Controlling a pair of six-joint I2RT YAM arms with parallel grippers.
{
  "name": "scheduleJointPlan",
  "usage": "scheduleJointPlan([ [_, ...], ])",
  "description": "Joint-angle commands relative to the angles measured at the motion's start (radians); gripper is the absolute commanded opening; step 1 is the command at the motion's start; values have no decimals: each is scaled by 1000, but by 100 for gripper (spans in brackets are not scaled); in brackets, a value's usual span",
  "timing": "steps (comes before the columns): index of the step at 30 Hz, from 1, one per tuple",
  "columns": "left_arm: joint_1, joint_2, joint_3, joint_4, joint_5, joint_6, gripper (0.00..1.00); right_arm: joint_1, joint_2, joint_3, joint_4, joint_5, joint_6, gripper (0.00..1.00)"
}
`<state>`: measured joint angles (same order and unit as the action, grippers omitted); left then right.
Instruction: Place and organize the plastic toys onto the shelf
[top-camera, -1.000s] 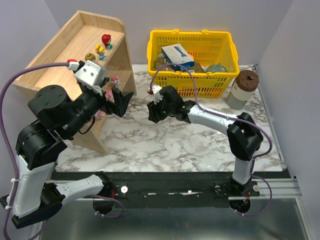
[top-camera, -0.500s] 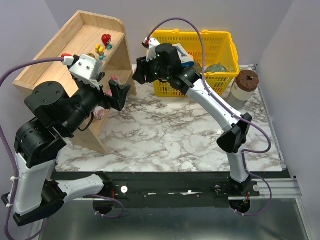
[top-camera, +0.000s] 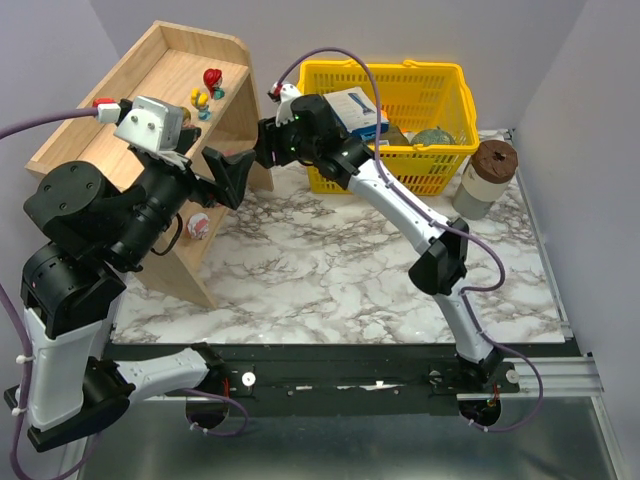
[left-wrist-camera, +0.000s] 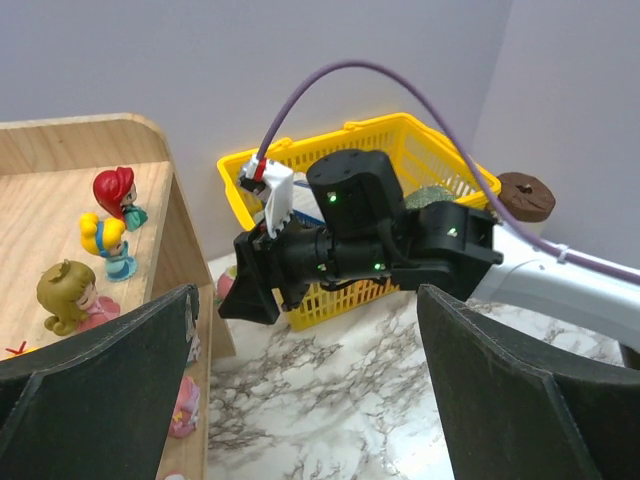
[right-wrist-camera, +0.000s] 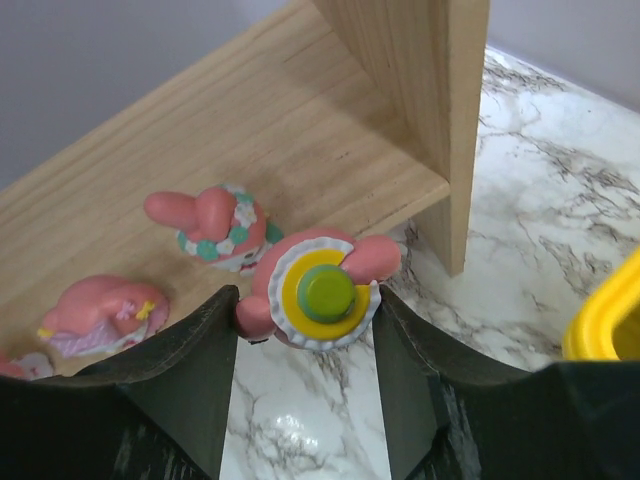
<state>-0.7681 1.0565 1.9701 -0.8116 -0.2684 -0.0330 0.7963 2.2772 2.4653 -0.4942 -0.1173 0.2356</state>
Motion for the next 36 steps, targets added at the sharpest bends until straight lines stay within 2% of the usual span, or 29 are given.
scheduleJointPlan([
  [1, -5, -4, 1, 37, -6, 16, 99, -6, 62, 47, 153, -22, 13, 1],
  [14, -5, -16, -13, 40, -14, 27, 99, -6, 133, 18, 287, 15, 34, 1],
  [36, -7, -4, -25, 45, -29, 28, 99, -3, 143, -22, 209, 50, 33, 1],
])
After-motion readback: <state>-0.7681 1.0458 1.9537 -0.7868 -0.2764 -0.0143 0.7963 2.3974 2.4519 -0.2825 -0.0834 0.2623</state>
